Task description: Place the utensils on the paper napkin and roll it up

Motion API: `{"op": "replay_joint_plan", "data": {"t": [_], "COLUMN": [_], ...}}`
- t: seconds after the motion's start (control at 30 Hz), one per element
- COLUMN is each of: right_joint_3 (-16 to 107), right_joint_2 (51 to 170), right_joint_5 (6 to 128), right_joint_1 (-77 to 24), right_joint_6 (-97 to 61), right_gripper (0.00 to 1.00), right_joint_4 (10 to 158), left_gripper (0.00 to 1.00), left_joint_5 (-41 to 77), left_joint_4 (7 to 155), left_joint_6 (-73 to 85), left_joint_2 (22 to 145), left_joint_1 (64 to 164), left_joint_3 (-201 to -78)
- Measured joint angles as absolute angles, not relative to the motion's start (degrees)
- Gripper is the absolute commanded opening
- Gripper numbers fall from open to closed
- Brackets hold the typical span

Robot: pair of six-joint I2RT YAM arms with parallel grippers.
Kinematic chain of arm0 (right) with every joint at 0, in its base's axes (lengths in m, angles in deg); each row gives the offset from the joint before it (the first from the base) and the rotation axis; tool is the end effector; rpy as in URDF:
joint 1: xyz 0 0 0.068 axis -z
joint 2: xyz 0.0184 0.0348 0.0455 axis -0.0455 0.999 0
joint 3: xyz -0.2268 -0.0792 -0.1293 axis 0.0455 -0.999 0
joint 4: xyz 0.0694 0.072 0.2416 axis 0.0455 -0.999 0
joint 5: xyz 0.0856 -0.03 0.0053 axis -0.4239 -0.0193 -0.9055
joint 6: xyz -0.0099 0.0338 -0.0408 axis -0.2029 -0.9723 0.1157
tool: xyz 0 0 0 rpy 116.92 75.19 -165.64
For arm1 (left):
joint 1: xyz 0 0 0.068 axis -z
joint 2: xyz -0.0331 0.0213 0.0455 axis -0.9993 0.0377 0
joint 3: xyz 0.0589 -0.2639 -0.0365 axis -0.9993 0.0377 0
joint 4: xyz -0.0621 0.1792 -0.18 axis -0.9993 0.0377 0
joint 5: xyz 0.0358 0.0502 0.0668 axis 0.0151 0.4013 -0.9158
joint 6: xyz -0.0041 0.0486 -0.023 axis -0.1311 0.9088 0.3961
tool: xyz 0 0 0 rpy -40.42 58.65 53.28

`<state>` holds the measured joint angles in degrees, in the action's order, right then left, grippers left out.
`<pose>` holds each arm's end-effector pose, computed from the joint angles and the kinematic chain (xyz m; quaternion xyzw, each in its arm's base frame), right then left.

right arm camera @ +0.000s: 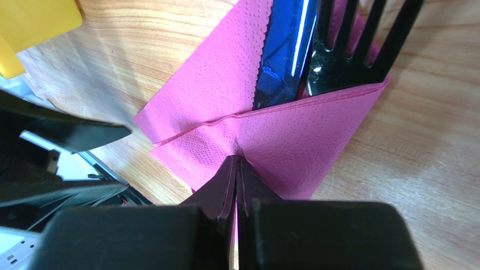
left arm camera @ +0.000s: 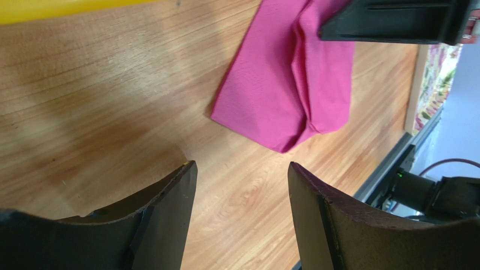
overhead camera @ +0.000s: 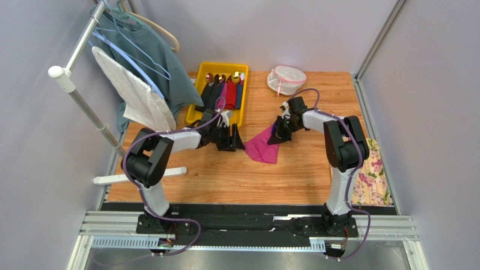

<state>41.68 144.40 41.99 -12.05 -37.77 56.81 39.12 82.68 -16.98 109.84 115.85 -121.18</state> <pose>0.3681 0.1158 0.1302 0.0545 0.9472 0.3118 0.0515 0.3041 -0.1817 0.1525 0.0420 0.9053 -0.3847 0.1752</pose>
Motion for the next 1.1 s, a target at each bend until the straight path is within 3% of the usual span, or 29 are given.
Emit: {"op": "replay_joint_plan", "data": {"t": [0.53,1.0,1.1], "right_joint_3": [40.32,37.46,36.98], "right_joint_2": [143.61,142.41,142.11], "right_joint_5": [42.12,40.11,39.98], "right_joint_1": [-12.2,-13.25,-13.6], "right_joint_6": [-37.22,-37.09,-37.09], "right_gripper": [0.0,0.0,0.01], "right_joint_4": [58.58,60.08,60.11], "left_gripper": [0.68,0.69,0.64], "left_joint_5": [45.52,44.08,42.86], "left_joint_4": [72.99,69.04,70.41], "left_joint_6": [-23.71,-26.44,-26.46], "left_joint_2": [121.49,120.05,119.24], "left_joint_1": [118.52,121.4,121.18], "left_joint_3": [-128.67,-125.13,-124.89]}}
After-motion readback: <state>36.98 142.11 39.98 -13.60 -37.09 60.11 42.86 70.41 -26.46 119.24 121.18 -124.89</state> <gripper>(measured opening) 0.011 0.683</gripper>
